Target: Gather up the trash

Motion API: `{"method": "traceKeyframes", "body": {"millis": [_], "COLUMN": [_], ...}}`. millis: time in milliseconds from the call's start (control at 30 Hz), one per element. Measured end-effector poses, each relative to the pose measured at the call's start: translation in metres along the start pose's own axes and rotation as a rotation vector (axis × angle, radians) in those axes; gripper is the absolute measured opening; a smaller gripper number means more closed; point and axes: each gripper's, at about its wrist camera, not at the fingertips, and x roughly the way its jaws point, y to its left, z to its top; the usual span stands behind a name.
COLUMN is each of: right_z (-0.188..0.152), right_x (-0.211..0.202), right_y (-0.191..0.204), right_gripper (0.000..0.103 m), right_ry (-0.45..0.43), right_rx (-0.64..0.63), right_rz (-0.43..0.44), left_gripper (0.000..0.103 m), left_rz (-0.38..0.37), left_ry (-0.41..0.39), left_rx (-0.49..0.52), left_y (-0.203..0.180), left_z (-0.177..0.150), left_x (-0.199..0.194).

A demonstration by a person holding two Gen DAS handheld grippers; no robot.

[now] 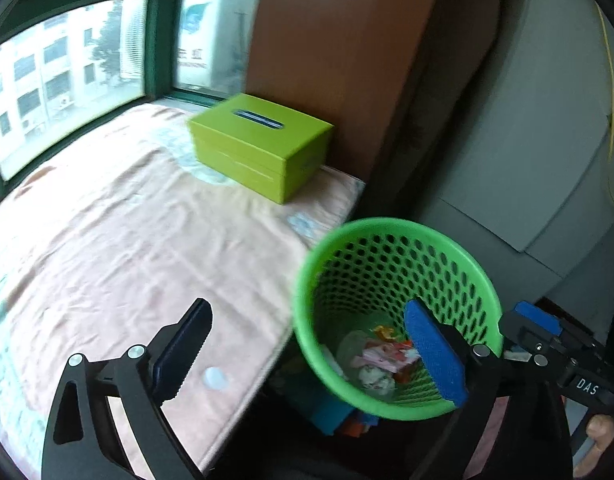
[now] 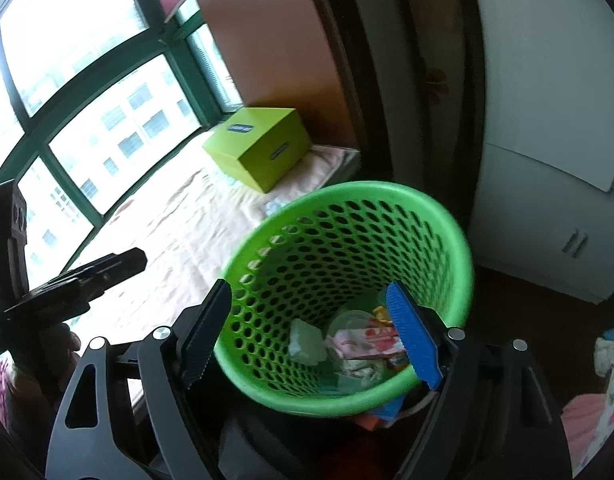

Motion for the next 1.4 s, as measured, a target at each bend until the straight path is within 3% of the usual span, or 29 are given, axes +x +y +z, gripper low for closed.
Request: {"method": "traceKeyframes", "body": {"millis": [433, 867, 1400], "right_z": [0.009, 0.018, 0.002], "right_x": [0.012, 0.022, 0.027], "right_y": [0.056, 0.111, 0.158], "right_gripper": [0.09, 0.093, 0.095], "right_ry": [-0.016, -0.056, -0.079], "right_rx": [-0.11, -0.213, -0.322], "right_rz": [0.082, 0.118, 0.137], "left_gripper": [0.096, 0.096, 0.096], "left_rz": [0.174, 0.356, 0.473], "left_ry": [-0.051, -0.105, -0.162], "left_rx": [-0.126, -0.175, -0.28], "left_y": [0.061, 0.101, 0.131], "left_z": [-0.015, -0.026, -0.047], "left_x": [-0.042, -0.083, -0.121]}}
